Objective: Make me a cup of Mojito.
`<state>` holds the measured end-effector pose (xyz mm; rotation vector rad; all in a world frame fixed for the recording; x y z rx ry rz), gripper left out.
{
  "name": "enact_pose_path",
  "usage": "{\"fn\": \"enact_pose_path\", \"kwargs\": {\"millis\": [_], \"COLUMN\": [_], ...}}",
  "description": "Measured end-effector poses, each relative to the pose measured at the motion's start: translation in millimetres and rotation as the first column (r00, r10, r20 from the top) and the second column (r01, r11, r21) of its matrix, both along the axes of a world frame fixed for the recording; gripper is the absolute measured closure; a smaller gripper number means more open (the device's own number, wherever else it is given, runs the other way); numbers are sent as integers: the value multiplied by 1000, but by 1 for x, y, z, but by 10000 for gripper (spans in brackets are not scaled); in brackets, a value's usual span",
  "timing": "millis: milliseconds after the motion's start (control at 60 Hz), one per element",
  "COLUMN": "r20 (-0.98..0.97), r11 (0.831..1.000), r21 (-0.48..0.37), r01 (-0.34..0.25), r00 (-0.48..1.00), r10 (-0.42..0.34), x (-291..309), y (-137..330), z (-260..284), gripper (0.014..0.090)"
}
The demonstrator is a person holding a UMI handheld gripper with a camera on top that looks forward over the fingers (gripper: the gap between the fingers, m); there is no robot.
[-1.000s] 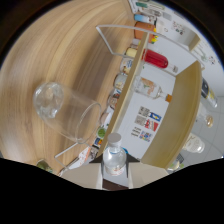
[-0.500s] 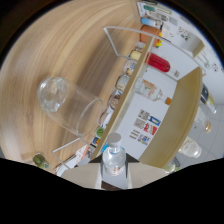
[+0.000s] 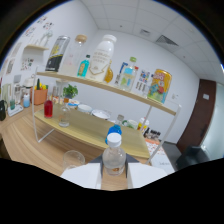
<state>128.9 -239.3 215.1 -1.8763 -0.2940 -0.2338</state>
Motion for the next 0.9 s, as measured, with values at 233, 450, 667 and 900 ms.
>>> {"fn": "enact_pose_path", "kwargs": {"millis": [233,450,667,900], "r20": [-220,-301,-328,-319], "r11": [991,972,957,950], "r21": [-126,-229,-291,-311], "r01": [54,53,23,2], "r00": [972,946,937,942], "r10": [-81,-122,-122,-106], "x": [24,29,24,17], "y": [9,23,27,25], "z": [-82,-148,-181,-192], "gripper": [709,709,707,703]}}
